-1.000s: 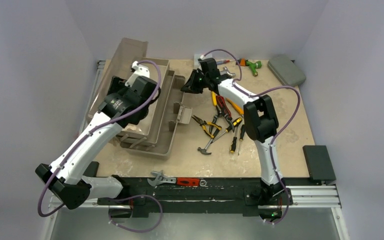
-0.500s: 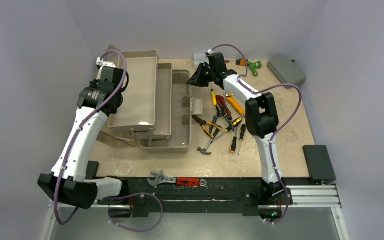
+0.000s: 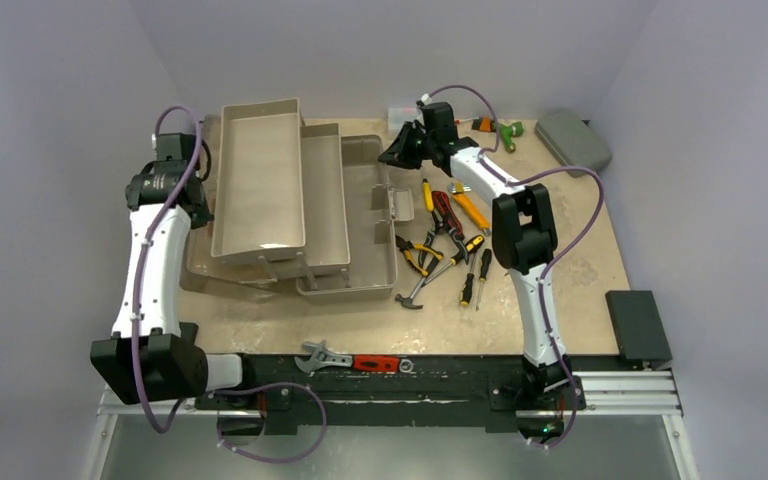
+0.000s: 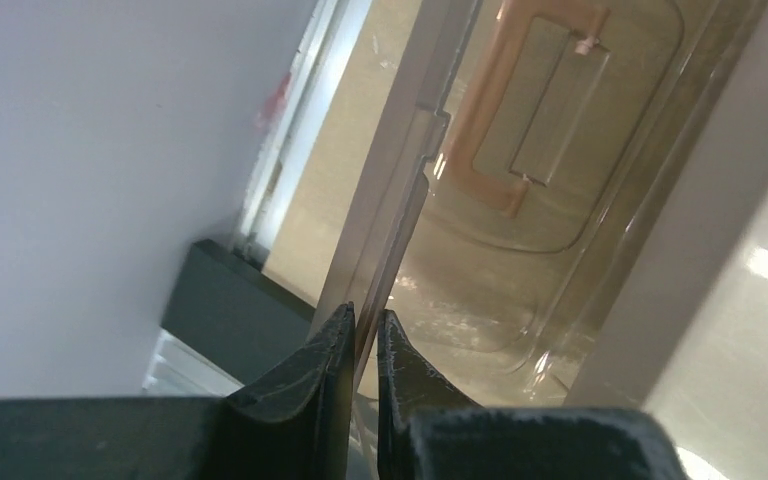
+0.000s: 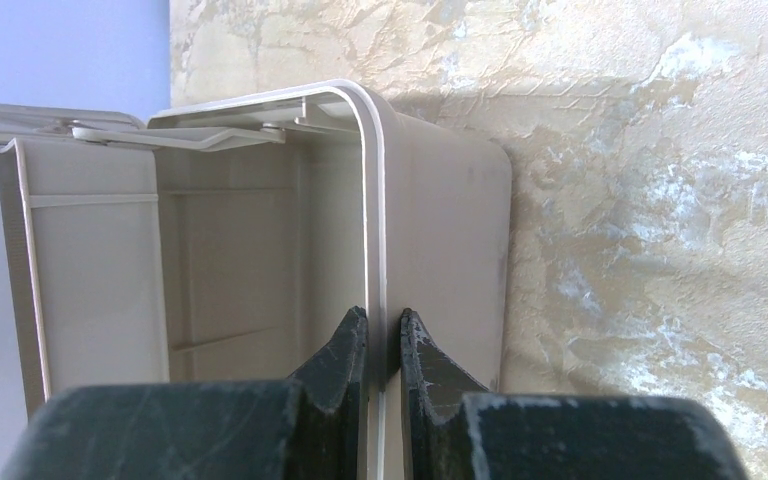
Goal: Pack the tool kit
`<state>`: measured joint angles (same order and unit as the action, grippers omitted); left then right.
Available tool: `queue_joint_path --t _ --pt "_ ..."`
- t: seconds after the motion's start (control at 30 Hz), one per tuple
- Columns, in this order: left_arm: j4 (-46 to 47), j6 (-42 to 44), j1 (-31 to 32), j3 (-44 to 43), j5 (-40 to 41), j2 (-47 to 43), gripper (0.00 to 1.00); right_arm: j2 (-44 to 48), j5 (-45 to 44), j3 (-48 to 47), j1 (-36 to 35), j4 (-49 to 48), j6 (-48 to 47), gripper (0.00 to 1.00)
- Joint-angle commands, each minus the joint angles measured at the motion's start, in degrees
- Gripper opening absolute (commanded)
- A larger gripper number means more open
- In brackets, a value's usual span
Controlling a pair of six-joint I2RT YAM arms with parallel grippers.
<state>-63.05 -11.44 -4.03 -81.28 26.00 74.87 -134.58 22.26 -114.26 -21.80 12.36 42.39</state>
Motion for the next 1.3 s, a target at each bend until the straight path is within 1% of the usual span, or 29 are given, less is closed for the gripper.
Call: queue_joint_path --t 0.0,0.1,0.13,0.23,0.3,0.4,0.5,0.6,0.63,0.7,0.8,0.87,0.97,1.03,1.1,1.17,1.23,1.27 --pt "7.36 -4.31 -8.08 0.59 -14.32 0.72 0.00 -0.02 1.38 -0.63 -0.15 -5.37 1.76 0.00" --pt "9.18 -6.00 -13.11 1.46 -22.60 1.49 0.00 -0.03 1.73 -1.35 -0.11 -5.28 2.31 0.00" --pt "9.34 -6.38 -14.25 1.55 -24.02 1.63 0.02 -0.06 1.66 -1.44 -0.16 -5.22 2.41 0.00" --pt "9.60 -7.37 -16.87 0.51 -25.69 2.64 0.00 -0.36 1.39 -1.54 -0.22 -5.38 2.93 0.00" --pt "9.88 -8.37 -19.01 -0.60 -29.97 4.42 0.00 -0.79 1.70 -1.62 -0.39 -5.67 3.58 0.00" --pt "11.01 -10.13 -20.42 -1.81 -35.36 7.92 0.00 -1.40 1.24 -1.88 -0.56 -6.46 4.72 0.00" --pt "12.32 -11.20 -21.51 -3.21 -37.87 11.08 0.00 -2.88 1.21 -4.11 -0.47 -6.04 5.30 0.00" --pt "10.42 -10.59 -22.15 -5.77 -38.92 12.14 0.00 -3.35 1.54 -5.19 -0.45 -6.12 5.47 0.00" --pt "10.70 -10.58 -22.16 -5.39 -38.69 11.12 0.00 -3.06 1.45 -4.93 -0.50 -6.47 5.46 0.04" --pt "11.62 -10.85 -22.16 -4.22 -37.93 7.73 0.06 -2.21 1.42 -4.19 -0.49 -7.11 5.50 0.12" --pt "11.47 -11.60 -22.16 -3.64 -37.67 2.68 0.16 -1.00 1.34 -5.41 -0.46 -4.59 4.90 0.18" --pt "10.56 -12.77 -22.16 -3.92 -37.96 -0.81 0.18 0.30 1.31 -6.22 -0.43 -3.14 4.41 0.23" --pt "9.85 -13.83 -22.07 -3.63 -38.86 -6.13 0.34 3.00 0.80 -5.70 -0.51 -1.51 3.40 0.30" --pt "8.50 -13.94 -22.05 -3.78 -40.00 -8.69 0.45 5.42 -0.11 -4.40 -0.51 -0.19 2.18 0.39" --pt "7.17 -13.96 -21.79 -3.68 -42.31 -10.74 0.51 8.43 -1.09 -2.26 -0.50 0.70 0.64 0.50" --pt "6.08 -13.96 -20.42 -2.75 -44.69 -13.36 0.54 11.99 -2.43 0.07 -0.44 2.36 -1.94 0.59" --pt "5.14 -13.79 -16.67 -1.18 -44.36 -15.97 0.57 17.13 -4.50 3.69 -0.55 3.87 -4.48 0.68" --pt "4.27 -13.83 -13.73 0.02 -43.44 -17.58 0.58 19.67 -5.37 7.15 -0.61 4.06 -5.44 0.72"
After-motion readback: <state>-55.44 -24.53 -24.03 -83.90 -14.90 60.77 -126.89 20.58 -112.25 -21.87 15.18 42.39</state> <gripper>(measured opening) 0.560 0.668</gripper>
